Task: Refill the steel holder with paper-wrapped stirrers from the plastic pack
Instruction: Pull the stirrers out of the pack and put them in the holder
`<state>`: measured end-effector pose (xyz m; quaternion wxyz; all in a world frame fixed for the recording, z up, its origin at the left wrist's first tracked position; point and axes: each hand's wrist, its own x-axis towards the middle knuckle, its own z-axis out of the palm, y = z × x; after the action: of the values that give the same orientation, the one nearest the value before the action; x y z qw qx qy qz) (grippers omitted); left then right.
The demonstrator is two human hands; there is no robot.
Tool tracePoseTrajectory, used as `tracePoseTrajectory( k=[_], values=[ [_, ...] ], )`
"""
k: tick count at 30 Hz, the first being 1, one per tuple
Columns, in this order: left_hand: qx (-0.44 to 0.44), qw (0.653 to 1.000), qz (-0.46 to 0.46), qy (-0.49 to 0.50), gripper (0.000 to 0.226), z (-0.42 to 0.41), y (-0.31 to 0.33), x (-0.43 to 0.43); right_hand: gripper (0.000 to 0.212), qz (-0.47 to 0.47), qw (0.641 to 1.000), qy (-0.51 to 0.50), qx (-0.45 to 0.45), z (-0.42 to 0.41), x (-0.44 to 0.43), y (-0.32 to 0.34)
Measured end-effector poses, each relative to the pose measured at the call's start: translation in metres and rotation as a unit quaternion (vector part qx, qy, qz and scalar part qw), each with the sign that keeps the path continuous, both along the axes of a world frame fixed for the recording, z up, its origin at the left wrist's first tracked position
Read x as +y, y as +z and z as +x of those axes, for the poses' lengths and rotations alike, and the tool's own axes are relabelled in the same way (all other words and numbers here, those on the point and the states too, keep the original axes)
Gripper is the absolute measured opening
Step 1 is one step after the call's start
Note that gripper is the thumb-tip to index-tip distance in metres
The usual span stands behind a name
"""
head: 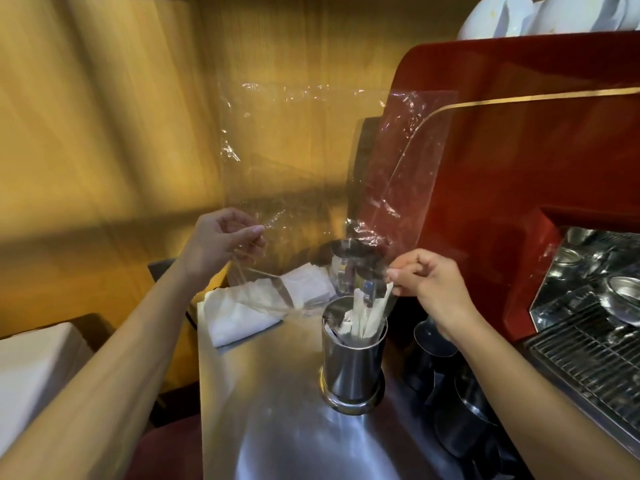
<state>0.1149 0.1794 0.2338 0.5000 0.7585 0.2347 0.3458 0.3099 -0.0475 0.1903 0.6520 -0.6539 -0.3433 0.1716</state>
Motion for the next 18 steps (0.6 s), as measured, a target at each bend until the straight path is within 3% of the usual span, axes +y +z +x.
tracePoseTrajectory(
  k=[6, 11, 18],
  values=[
    [-0.041, 0.999, 0.005, 0.016, 0.007, 0.001, 0.011, -0.005, 0.018, 0.091, 0.993, -0.070, 0.003, 0.005, 0.003, 0.010],
    [-0.049, 0.998, 0.015, 0.036, 0.011, 0.000, 0.007, -0.008, 0.010, 0.009, 1.000, 0.009, 0.015, -0.001, -0.001, -0.003],
    [-0.020, 0.999, 0.026, -0.042, 0.018, -0.006, 0.013, -0.017, 0.013, 0.030, 0.999, -0.014, 0.017, 0.005, -0.006, -0.004]
  ],
)
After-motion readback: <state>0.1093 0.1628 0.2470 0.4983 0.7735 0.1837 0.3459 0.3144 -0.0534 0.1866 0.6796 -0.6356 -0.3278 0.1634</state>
